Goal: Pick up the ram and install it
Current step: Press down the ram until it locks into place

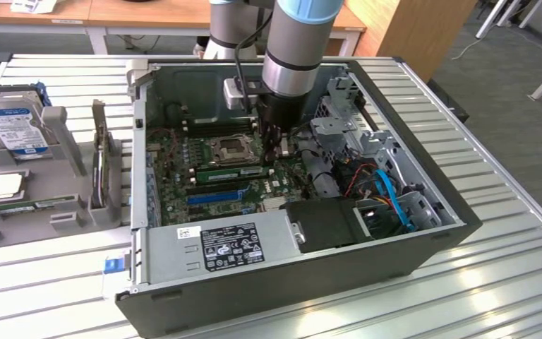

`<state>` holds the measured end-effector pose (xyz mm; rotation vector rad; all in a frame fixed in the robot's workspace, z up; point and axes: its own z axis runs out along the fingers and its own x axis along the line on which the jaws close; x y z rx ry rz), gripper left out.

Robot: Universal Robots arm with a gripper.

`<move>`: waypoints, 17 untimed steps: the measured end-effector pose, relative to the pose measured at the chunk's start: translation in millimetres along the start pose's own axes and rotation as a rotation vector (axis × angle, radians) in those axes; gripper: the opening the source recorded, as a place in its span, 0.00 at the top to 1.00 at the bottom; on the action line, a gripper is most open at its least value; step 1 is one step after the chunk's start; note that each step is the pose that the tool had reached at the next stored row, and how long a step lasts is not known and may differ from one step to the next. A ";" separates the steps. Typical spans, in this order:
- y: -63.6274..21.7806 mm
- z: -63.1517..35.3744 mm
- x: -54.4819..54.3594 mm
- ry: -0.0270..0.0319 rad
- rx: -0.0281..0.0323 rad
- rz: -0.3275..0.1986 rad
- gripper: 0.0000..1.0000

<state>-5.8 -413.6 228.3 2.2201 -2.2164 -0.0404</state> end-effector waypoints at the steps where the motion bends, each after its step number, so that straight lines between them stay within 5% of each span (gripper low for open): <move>1: 0.0 0.0 0.0 0.0001 0.0000 0.000 0.90; 17: -0.1 3.6 0.1 0.0000 0.0000 0.000 0.90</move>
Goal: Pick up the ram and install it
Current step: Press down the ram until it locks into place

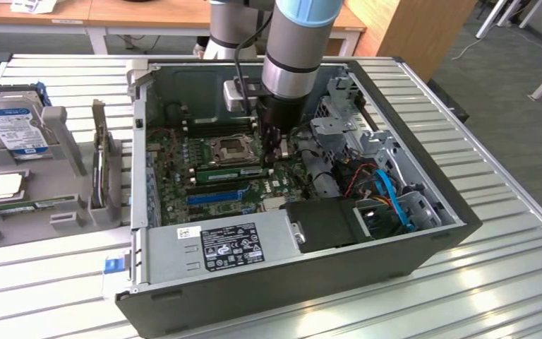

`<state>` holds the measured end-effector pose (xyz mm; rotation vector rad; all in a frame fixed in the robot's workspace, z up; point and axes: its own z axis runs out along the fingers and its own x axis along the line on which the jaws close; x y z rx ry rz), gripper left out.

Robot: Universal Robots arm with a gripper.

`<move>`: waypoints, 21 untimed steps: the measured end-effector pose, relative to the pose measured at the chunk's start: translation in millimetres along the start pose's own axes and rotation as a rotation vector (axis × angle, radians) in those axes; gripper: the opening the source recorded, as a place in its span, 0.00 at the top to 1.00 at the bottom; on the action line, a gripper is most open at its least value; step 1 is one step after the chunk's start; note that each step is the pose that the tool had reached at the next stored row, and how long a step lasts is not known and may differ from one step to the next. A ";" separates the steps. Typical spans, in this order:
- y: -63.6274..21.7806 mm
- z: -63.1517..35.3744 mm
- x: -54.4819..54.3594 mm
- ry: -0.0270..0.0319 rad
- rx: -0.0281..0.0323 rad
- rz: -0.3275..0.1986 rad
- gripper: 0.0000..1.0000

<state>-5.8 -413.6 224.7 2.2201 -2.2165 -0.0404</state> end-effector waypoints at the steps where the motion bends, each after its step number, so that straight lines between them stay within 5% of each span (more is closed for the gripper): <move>1: 0.0 0.0 0.0 0.0000 0.0000 0.000 0.90; 21: 0.0 1.8 0.0 0.0000 -0.0001 0.000 0.90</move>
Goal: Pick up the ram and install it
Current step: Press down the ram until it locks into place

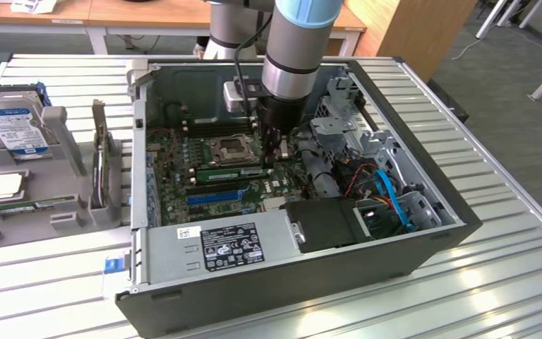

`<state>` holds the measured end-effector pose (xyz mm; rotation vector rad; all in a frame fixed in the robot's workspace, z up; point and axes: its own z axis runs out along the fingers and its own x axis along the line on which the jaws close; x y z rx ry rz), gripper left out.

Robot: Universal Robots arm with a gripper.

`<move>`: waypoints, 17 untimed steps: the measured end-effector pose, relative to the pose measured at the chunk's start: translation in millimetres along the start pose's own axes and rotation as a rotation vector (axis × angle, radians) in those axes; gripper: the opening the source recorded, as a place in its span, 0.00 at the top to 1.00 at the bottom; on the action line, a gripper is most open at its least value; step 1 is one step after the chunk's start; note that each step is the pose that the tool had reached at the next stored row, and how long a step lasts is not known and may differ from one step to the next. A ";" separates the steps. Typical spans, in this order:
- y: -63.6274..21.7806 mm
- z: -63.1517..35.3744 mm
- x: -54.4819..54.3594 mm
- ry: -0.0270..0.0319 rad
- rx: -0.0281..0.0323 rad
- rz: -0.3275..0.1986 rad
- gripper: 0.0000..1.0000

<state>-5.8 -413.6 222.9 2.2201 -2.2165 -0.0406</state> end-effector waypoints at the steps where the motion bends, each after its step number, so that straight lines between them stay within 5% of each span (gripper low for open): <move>1: 0.0 0.0 0.0 0.0000 0.0000 0.000 0.90; 17: 0.2 -11.1 -0.2 0.0000 -0.0049 0.000 0.90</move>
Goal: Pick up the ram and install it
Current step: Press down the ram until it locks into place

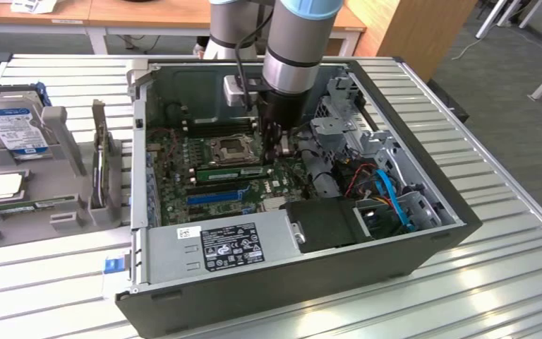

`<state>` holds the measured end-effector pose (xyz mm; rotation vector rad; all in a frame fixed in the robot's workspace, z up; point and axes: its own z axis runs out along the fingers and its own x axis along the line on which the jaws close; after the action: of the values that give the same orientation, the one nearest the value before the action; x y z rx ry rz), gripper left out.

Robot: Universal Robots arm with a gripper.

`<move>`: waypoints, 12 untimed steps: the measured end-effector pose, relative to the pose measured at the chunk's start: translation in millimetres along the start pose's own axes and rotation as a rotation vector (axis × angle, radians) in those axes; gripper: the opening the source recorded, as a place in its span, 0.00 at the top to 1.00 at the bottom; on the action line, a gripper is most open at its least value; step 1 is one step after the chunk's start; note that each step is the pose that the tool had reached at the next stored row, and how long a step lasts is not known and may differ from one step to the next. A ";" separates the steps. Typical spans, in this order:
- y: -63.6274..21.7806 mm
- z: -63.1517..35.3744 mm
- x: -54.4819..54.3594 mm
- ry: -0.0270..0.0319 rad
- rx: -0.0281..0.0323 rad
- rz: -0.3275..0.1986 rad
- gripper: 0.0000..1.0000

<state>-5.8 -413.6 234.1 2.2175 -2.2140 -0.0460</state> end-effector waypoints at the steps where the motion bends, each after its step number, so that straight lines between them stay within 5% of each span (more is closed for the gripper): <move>1: 0.0 -0.8 0.0 -0.0001 -0.0002 0.000 0.90; 12: 0.2 -7.3 -0.1 0.0000 -0.0015 0.000 0.90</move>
<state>-5.9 -413.6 241.4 2.2166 -2.2133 -0.0477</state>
